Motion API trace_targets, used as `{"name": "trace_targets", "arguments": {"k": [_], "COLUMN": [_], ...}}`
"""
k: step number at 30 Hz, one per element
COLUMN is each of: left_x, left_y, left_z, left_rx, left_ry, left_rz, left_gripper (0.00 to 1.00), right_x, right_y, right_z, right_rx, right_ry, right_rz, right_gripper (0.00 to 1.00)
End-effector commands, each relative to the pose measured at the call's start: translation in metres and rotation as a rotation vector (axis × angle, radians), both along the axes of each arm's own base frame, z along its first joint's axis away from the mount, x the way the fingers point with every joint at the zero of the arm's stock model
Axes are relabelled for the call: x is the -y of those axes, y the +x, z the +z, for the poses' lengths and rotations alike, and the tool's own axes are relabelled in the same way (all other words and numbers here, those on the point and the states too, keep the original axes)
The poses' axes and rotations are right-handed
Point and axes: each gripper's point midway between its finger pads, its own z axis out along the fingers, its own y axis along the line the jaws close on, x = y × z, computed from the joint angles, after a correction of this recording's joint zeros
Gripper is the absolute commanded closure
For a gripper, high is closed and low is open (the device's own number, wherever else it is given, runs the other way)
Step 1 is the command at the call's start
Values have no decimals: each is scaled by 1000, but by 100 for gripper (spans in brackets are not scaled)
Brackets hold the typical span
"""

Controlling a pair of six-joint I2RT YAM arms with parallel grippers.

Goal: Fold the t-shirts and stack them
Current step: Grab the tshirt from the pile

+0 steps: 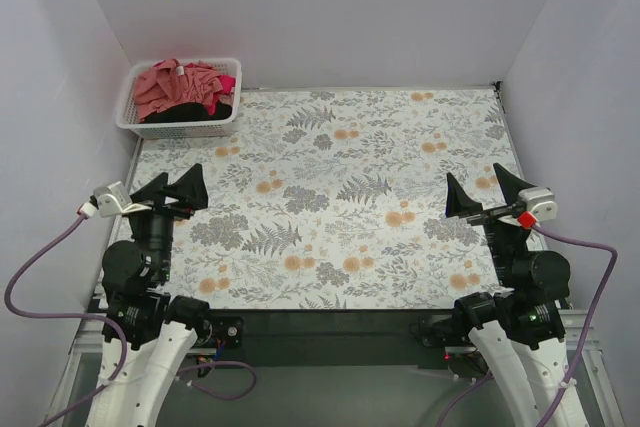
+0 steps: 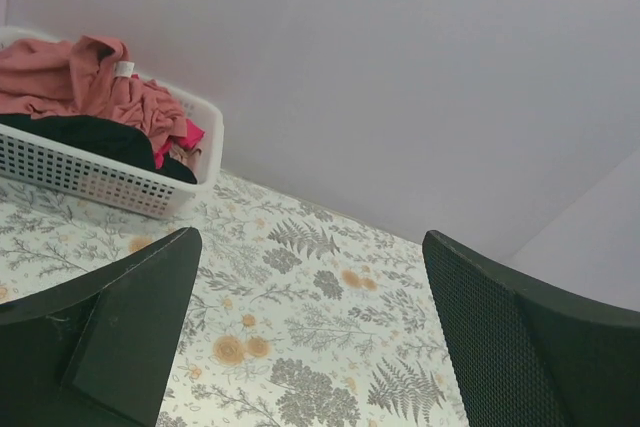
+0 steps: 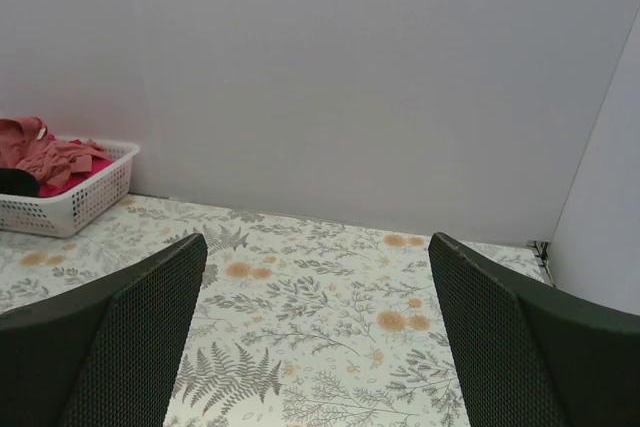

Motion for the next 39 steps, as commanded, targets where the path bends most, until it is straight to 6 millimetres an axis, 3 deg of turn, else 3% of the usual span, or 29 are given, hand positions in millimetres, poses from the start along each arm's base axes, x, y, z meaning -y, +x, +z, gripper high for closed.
{"name": "trace_targets", "arguments": {"k": [1, 6, 11, 12, 15, 16, 17, 18, 19, 20, 21, 23, 24, 25, 28, 30, 32, 33, 34, 35, 36, 38, 39], "left_x": [7, 11, 19, 24, 33, 38, 38, 42, 42, 37, 36, 22, 15, 10, -25, -39, -58, -63, -75, -81, -86, -114, -120], "left_y": [12, 27, 60, 76, 103, 121, 134, 153, 164, 180, 200, 224, 248, 259, 302, 330, 348, 359, 372, 380, 389, 403, 409], "left_z": [-12, -25, -46, -63, -71, -94, -86, -113, -121, -104, -135, -140, -138, -139, -141, -141, -142, -161, -144, -145, -159, -147, -155], "left_rx": [-33, -76, -191, -262, -335, -420, -426, -517, -555, -556, -651, -706, -713, -717, -720, -714, -704, -732, -686, -674, -687, -622, -617], "left_ry": [3, 7, 14, 17, -13, -5, -12, 3, 1, -8, 9, 9, 9, 7, -17, -12, 5, 16, 12, 14, 24, -1, 6], "left_rz": [-24, -22, -23, -28, -34, -29, -15, -1, 19, 56, 83, 143, 185, 204, 281, 317, 370, 386, 423, 441, 457, 524, 536], "left_gripper": [7, 7, 7, 7, 6, 6, 6, 6, 6, 6, 6, 6, 6, 6, 7, 7, 7, 7, 7, 7, 7, 7, 7], "right_x": [-3, -17, -40, -41, -41, -40, -39, -40, -38, -38, -39, -41, -43, -44, -45, -46, -49, -50, -51, -52, -52, -55, -57], "right_y": [1, 11, 18, 20, 22, 23, 23, 25, 26, 27, 29, 30, 30, 30, 30, 31, 31, 31, 31, 32, 33, 33, 34], "right_z": [3, -24, -61, -65, -69, -69, -70, -71, -73, -74, -77, -78, -79, -80, -84, -88, -90, -92, -92, -93, -96, -99, -102], "right_rx": [13, -104, -244, -260, -279, -283, -284, -291, -295, -300, -313, -317, -319, -321, -328, -336, -341, -348, -350, -355, -360, -373, -383], "right_ry": [18, 85, 95, 93, 85, 84, 75, 72, 71, 69, 64, 54, 44, 38, 28, 23, 16, 11, 7, 5, -2, -9, -15], "right_rz": [13, 78, 176, 178, 169, 158, 152, 148, 136, 134, 131, 138, 143, 148, 152, 157, 170, 172, 176, 178, 180, 193, 199], "right_gripper": [2, 2, 2, 2, 2, 2, 2, 2, 2, 2, 2, 2, 2, 2, 2, 2, 2, 2, 2, 2, 2, 2, 2]}}
